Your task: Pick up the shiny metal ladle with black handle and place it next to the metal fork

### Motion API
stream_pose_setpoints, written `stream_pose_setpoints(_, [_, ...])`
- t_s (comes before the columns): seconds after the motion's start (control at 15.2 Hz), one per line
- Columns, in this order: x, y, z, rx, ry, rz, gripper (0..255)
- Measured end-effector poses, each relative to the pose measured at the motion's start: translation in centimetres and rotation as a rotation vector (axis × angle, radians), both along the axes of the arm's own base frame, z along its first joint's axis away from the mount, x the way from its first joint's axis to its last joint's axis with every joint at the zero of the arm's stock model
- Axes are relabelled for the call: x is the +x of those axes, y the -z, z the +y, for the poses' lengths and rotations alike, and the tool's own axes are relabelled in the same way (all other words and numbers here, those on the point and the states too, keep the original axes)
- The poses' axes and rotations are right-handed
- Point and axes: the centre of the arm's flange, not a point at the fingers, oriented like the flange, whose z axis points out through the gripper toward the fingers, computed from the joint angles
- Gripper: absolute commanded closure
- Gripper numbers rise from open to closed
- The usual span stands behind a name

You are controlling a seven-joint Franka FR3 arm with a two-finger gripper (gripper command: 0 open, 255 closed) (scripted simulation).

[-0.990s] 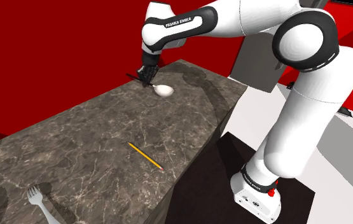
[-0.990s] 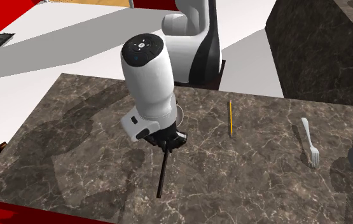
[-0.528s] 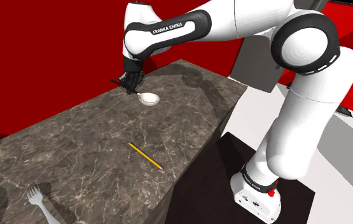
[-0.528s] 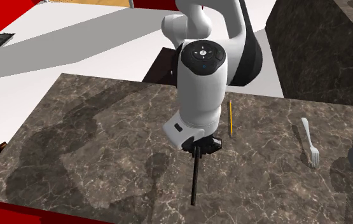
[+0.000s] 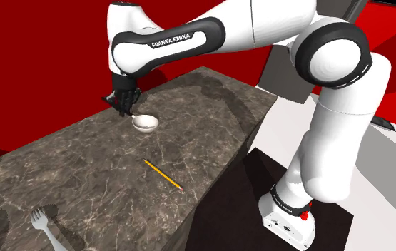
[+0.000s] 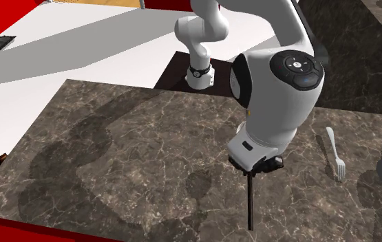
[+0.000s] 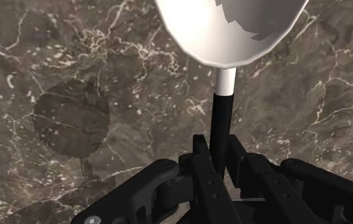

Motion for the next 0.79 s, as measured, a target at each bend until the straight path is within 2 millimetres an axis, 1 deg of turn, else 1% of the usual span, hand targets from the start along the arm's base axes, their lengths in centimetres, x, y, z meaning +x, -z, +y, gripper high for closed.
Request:
stream_pose_setpoints(0.4, [-1.2, 0.1, 7.8, 0.000, 0.000, 0.000, 255])
stream_pose_setpoints(0.53, [-1.7, -0.2, 10.2, 0.000, 0.000, 0.000, 255])
stream_pose_setpoints(0.59, [-1.7, -0.4, 11.8, 0.000, 0.000, 0.000, 255])
stream_pose_setpoints(0.66, [-1.9, -0.1, 12.8, 0.000, 0.000, 0.000, 255])
stream_pose_setpoints(0.79, [-2.5, -0.3, 15.7, 0.000, 0.000, 0.000, 255])
